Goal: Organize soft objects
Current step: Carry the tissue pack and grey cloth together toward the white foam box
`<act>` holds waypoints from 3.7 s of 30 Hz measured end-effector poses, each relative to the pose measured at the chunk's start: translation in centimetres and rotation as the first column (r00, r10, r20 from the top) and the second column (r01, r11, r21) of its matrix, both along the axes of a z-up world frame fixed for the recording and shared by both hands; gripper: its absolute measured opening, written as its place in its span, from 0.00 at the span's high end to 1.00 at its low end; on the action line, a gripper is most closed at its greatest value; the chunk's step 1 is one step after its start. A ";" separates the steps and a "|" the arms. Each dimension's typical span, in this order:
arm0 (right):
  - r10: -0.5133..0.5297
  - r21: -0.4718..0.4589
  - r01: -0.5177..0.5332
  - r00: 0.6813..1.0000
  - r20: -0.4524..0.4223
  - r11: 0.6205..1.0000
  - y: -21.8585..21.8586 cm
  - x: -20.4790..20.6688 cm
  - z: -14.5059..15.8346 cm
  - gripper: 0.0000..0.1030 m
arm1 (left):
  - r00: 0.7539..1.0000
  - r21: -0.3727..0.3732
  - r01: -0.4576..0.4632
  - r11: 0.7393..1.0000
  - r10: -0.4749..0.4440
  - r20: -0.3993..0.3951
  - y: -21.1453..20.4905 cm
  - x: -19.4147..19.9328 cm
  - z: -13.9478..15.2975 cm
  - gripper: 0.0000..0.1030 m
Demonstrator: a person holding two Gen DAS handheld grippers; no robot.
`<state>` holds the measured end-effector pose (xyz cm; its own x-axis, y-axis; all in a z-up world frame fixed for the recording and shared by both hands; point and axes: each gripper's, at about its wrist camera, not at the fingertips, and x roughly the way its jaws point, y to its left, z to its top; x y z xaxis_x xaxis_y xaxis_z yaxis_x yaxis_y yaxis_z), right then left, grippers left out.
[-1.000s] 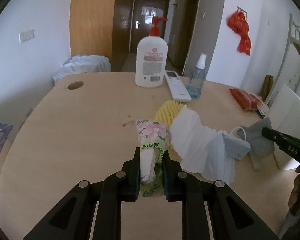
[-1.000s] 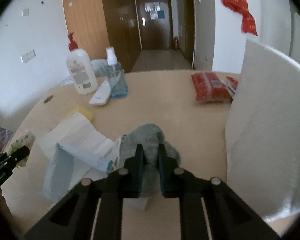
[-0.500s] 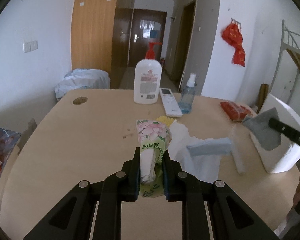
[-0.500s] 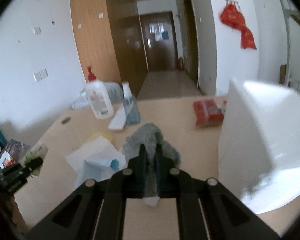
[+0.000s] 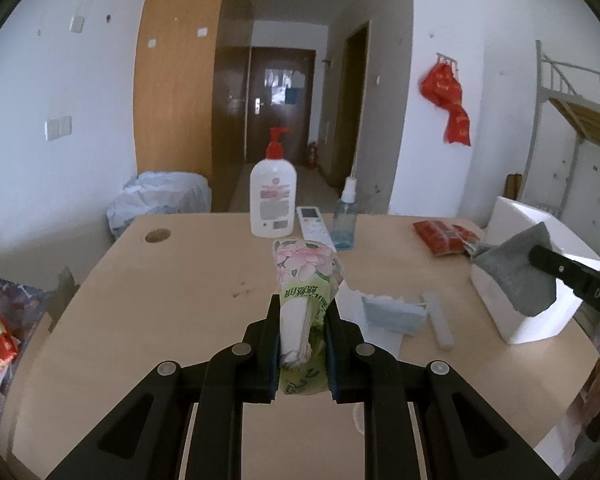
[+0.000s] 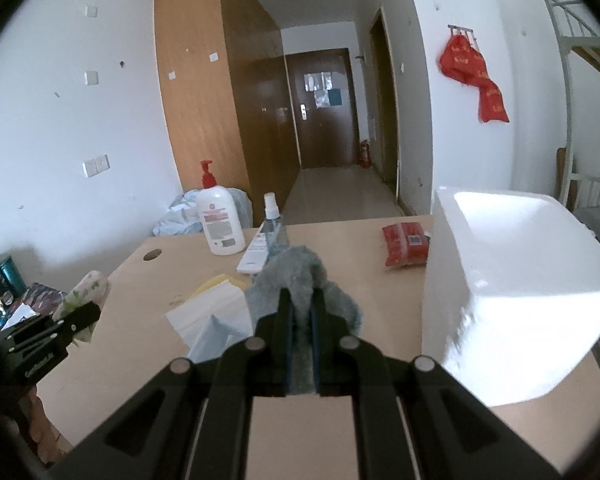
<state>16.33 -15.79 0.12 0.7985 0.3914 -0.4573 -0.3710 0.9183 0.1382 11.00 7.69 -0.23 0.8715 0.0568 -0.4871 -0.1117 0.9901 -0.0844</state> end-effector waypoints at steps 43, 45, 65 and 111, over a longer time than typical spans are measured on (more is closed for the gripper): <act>-0.337 0.045 0.335 0.925 0.178 0.941 -12.2 -13.3 2.2 0.90 | 0.907 0.074 0.375 0.924 -0.382 0.175 -16.2 -6.8 4.5 0.82; -0.347 0.041 0.345 0.921 0.176 0.938 -12.5 -13.4 2.1 0.90 | 0.899 0.077 0.394 0.916 -0.401 0.176 -17.0 -6.7 4.5 0.82; -0.344 0.049 0.340 0.923 0.173 0.939 -13.8 -12.3 2.3 0.90 | 0.878 0.085 0.438 0.895 -0.446 0.175 -19.4 -5.5 5.0 0.82; -0.302 0.048 0.299 0.942 0.144 0.953 -18.0 -1.5 5.7 0.90 | 0.866 0.018 0.494 0.869 -0.494 0.070 -26.8 8.0 7.2 0.82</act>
<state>14.78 -33.74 5.85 0.9387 0.1325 -0.3183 -0.0964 0.9872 0.1269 18.97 -19.09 6.94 0.8172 -0.3907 -0.4237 0.3987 0.9141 -0.0741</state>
